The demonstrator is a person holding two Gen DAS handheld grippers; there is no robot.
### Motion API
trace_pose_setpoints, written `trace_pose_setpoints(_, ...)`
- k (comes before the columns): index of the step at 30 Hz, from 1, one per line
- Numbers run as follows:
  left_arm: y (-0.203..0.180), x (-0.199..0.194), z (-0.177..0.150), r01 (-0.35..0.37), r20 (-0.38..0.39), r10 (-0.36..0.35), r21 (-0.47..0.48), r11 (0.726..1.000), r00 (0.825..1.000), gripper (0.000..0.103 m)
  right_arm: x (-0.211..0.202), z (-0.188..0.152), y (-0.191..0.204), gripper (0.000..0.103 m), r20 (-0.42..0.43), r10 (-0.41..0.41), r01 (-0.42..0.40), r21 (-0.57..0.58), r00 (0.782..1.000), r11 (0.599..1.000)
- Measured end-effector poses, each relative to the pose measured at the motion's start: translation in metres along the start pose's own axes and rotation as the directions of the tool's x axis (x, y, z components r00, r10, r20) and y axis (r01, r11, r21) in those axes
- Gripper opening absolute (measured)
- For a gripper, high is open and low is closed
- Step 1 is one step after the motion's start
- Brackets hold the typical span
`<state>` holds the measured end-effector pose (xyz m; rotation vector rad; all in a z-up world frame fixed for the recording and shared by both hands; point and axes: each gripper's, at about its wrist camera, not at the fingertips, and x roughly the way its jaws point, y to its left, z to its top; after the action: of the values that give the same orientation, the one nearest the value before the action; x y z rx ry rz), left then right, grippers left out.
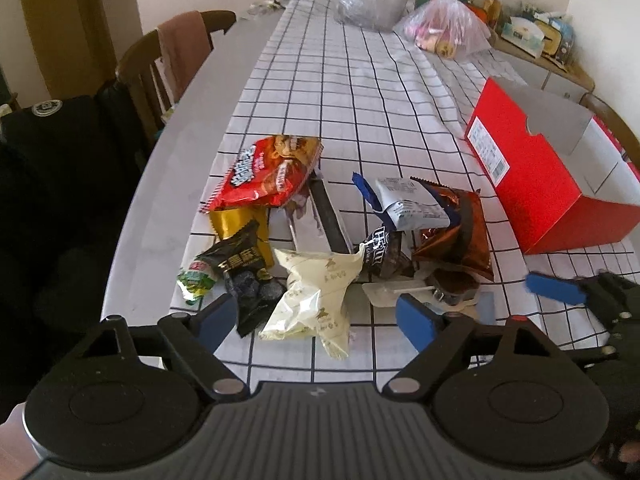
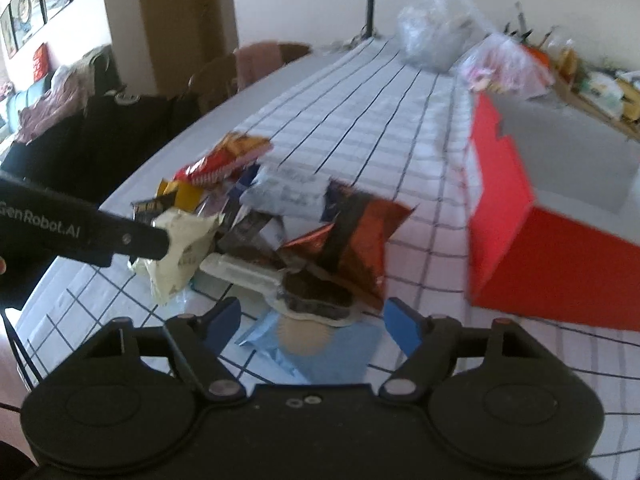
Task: Organize snacks
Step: 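Reach the left gripper down and grasp the cream pastry bag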
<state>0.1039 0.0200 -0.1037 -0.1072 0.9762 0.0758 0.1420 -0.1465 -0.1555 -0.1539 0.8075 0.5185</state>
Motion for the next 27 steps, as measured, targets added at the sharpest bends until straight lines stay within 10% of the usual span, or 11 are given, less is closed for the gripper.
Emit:
trace_pose_setpoints(21,0.004,0.049,0.020,0.060,-0.118,-0.059,0.005,0.998,0.991,0.071,0.043,0.012,-0.027,0.081,-0.082,0.075,-0.055,0.215,0.994,0.975)
trace_pose_setpoints(27,0.008,0.060,0.022,0.071,-0.154,-0.072,-0.011,0.997,0.986,0.058,0.045,0.011,-0.029,0.069,-0.081,0.087,-0.065,0.240,0.993,0.969)
